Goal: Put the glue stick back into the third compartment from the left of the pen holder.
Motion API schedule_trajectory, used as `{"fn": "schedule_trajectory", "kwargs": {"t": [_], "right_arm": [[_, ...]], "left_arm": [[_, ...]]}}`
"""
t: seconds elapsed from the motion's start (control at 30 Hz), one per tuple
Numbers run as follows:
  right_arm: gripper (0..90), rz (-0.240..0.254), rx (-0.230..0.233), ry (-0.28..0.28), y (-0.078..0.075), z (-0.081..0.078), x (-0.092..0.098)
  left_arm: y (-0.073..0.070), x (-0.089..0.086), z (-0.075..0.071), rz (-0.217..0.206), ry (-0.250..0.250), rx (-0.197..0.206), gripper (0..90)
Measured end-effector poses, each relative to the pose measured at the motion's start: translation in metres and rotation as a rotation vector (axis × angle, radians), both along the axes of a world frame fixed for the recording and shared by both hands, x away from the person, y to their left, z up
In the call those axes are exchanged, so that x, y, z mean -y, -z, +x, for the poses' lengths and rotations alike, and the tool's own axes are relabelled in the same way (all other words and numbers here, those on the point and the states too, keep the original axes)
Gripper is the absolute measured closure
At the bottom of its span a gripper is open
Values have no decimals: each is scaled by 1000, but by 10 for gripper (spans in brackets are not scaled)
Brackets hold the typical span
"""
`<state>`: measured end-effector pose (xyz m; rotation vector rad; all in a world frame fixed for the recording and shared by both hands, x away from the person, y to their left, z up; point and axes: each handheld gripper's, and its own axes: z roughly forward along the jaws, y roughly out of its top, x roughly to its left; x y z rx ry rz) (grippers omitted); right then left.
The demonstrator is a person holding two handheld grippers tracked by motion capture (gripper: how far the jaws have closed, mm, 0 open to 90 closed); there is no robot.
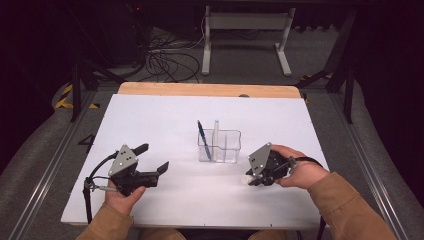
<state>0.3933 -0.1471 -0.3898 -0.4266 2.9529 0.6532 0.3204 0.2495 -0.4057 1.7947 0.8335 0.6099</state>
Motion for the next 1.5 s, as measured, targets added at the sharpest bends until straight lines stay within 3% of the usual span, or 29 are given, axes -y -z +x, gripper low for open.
{"fn": "schedule_trajectory", "kwargs": {"t": [0.87, 1.27, 1.5], "right_arm": [[672, 394, -28, 237, -45, -5, 14], [672, 512, -39, 306, -55, -1, 13], [672, 611, -64, 375, -58, 4, 14]], "left_arm": [[1, -2, 1, 1, -10, 8, 114], [1, -3, 1, 0, -13, 6, 114], [1, -3, 1, -1, -13, 4, 114]]}}
